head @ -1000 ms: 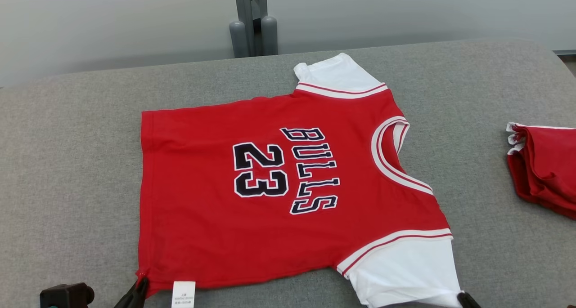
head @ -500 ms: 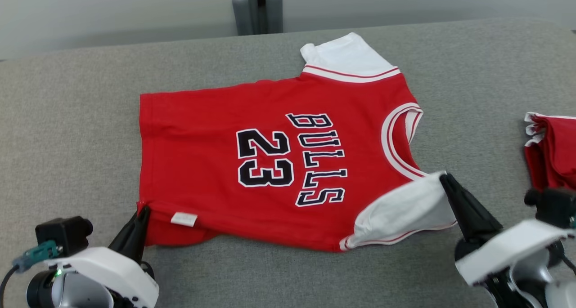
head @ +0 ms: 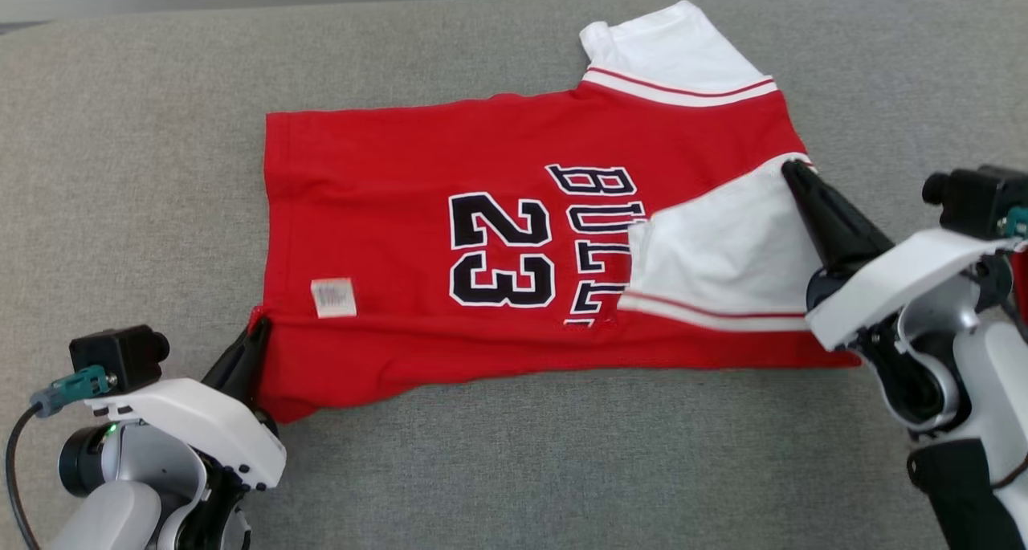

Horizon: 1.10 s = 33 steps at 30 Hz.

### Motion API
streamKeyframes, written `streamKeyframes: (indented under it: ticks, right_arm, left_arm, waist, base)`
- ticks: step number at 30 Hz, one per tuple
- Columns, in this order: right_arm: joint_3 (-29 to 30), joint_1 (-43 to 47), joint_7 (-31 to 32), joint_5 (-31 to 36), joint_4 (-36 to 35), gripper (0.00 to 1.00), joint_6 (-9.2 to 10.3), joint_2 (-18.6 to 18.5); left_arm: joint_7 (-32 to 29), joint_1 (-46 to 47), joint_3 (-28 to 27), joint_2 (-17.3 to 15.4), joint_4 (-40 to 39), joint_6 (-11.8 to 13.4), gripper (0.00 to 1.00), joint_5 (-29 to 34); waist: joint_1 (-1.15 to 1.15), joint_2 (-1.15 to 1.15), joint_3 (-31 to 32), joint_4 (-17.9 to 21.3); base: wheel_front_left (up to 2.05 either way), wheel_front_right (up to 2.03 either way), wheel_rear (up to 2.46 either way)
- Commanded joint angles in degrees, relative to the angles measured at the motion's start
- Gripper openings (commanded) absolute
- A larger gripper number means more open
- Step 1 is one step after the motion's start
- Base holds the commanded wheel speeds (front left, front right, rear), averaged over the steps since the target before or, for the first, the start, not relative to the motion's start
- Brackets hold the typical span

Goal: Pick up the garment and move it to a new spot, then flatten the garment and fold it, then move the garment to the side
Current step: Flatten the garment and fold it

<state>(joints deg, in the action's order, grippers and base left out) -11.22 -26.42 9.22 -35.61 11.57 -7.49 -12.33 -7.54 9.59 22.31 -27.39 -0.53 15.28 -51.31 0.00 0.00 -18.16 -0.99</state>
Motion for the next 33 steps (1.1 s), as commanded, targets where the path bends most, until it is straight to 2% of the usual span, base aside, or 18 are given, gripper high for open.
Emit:
streamKeyframes:
  ticks: [1,6,11,12,13,19,20,22,28,33]
  right_arm:
    - [-0.2,-1.3,-0.7,-0.3,1.2,0.0,0.01,-0.9]
    - [-5.7,-7.8,-3.5,-3.5,9.8,0.0,0.0,-3.0]
    - [-9.2,-10.1,-5.2,-6.6,15.3,0.0,0.01,-4.0]
    - [-9.8,-10.8,-6.8,-8.2,17.7,0.87,0.0,-4.4]
    - [-9.3,-10.4,-8.8,-8.6,19.0,1.0,0.0,-4.5]
    - [-5.4,-6.5,-17.1,-6.7,20.0,1.0,0.0,-3.5]
    - [-4.0,-4.8,-19.9,-3.2,19.7,1.0,0.01,-3.9]
    - [-2.6,-2.6,-21.5,0.0,18.8,1.0,0.0,-2.8]
    - [0.5,3.8,-22.6,7.5,14.1,1.0,0.01,0.0]
    - [3.2,13.0,-19.6,14.9,6.7,1.0,0.0,2.8]
  left_arm:
    - [0.2,1.2,-0.2,-0.1,0.3,-0.2,0.0,-0.1]
    - [-1.3,3.8,1.1,0.1,2.7,-1.6,0.0,-0.1]
    - [-2.0,4.4,1.9,0.3,3.9,-2.5,0.0,-0.5]
    - [-0.8,5.0,2.0,0.8,4.3,-3.1,1.0,0.0]
    - [0.4,4.9,1.9,1.2,4.6,-3.2,1.0,0.5]
    - [6.5,3.5,0.1,1.9,4.7,-0.4,1.0,2.9]
    - [8.7,3.1,-0.4,1.9,4.2,0.8,1.0,4.4]
    - [10.4,2.4,-0.3,1.6,4.0,2.2,1.0,6.1]
    - [13.2,0.6,0.4,1.8,3.2,3.8,1.0,8.5]
    - [14.1,-2.5,2.0,1.9,3.2,5.4,1.0,10.2]
  waist:
    - [0.0,0.0,-0.6,-0.5]
    - [0.0,0.0,-1.8,-1.2]
    - [0.0,0.0,-2.1,-1.4]
    - [0.0,0.0,-1.8,-1.5]
    - [0.0,0.0,-1.3,-1.4]
    - [0.0,0.0,1.2,-0.8]
    - [0.0,0.0,2.1,-0.4]
    - [0.0,0.0,3.2,0.0]
    - [0.0,0.0,5.7,0.9]
    - [0.0,0.0,8.5,1.1]
  base:
    - [0.0,0.0,0.0]
    - [0.0,0.0,0.0]
    - [0.0,0.0,0.0]
    - [0.0,0.0,0.0]
    - [0.0,0.0,0.0]
    - [0.0,0.0,0.0]
    - [0.0,0.0,0.0]
    - [0.0,0.0,0.0]
    - [0.0,0.0,0.0]
    - [0.0,0.0,0.0]
